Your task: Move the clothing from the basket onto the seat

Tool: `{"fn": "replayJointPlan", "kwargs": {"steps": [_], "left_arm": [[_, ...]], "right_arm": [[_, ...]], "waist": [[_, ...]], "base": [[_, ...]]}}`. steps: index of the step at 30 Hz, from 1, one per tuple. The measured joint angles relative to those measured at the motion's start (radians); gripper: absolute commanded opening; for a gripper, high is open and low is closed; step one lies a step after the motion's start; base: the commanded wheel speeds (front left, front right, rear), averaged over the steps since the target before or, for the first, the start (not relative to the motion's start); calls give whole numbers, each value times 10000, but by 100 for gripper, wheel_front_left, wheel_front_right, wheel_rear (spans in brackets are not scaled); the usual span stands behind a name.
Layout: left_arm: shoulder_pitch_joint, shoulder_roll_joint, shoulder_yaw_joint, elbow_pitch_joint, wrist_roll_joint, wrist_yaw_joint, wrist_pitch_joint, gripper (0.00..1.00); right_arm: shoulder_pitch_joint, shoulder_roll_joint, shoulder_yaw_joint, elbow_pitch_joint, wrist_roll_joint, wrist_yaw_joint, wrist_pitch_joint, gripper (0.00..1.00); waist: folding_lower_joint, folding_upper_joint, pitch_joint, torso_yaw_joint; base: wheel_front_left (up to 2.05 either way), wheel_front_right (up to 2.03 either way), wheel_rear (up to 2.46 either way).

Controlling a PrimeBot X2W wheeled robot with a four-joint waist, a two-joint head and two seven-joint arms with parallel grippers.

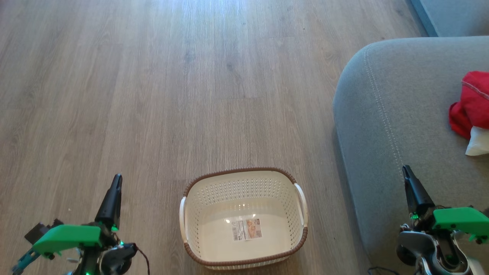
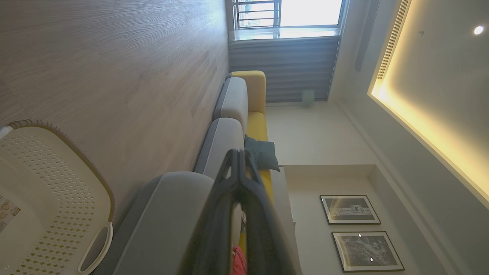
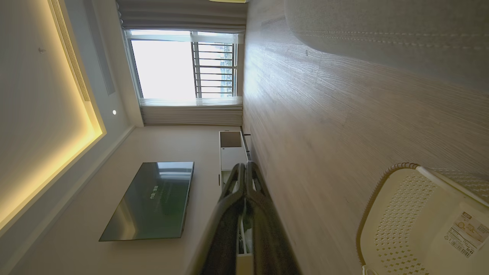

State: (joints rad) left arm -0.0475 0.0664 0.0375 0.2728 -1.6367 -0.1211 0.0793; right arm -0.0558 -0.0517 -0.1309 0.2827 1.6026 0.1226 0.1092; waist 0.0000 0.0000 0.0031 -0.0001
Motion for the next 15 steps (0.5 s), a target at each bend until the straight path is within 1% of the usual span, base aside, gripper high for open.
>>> {"fn": "replayJointPlan", "kwargs": {"steps": [15], "left_arm": [[-2, -17, 67, 2, 2, -2, 33, 0]], "right_arm": [[0, 2, 0, 0, 0, 0, 0, 0]], "waist": [[0, 0, 0, 0]], "base": [[0, 0, 0]]}}
